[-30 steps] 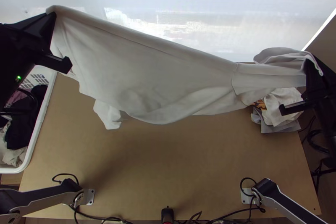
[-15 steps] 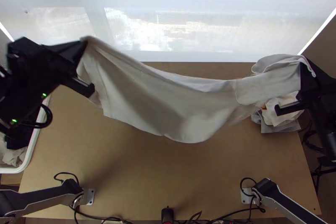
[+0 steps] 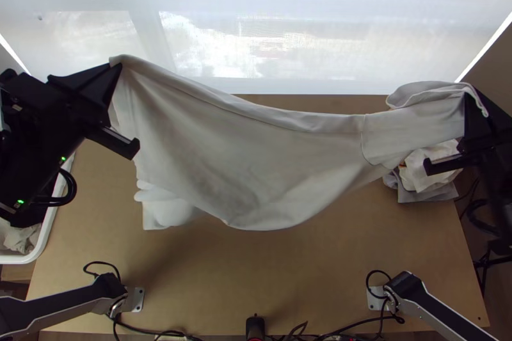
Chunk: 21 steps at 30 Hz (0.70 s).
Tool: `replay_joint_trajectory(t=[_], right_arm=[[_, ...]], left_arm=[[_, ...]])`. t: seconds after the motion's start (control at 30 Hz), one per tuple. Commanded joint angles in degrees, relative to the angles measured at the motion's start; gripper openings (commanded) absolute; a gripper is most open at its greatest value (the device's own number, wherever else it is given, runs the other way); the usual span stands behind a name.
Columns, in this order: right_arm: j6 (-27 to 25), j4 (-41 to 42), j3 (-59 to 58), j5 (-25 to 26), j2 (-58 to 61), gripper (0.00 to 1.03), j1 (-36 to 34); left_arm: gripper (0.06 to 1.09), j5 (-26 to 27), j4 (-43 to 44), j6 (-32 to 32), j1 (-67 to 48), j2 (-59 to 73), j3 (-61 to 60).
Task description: Fold the t-shirt
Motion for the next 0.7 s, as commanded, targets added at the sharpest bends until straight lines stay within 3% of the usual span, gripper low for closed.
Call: replay_joint_trajectory(t=[0.0,0.1,0.17,0.27,0.4,0.67], right_arm=[[-0.9,0.1,3.4,0.8,0.7,0.02,-1.0],[-1.1,-0.1,3.9,1.0,0.7,0.02,-1.2],[-1.1,-0.5,3.6,1.0,0.7,0.02,-1.2],[-1.0,-0.6,2.8,1.0,0.5,0.02,-1.2],[-1.0,-0.7,2.7,1.0,0.6,0.02,-1.1],[-1.2,-1.1,3.9,1.0,0.5,0.02,-0.9]], left_arm=[[0.09,-3.7,15.2,5.3,1.4,-1.2,1.2],[0.09,-3.8,25.2,7.1,5.8,-0.4,4.6],[0.09,-3.6,18.0,6.4,5.2,-0.7,2.0],[0.09,-2.2,5.4,3.4,-1.6,-5.7,-12.2],[0.09,1.6,-0.9,-1.4,-5.4,-9.8,-23.9],[0.09,-0.4,6.6,0.2,-1.5,-6.2,-8.1]])
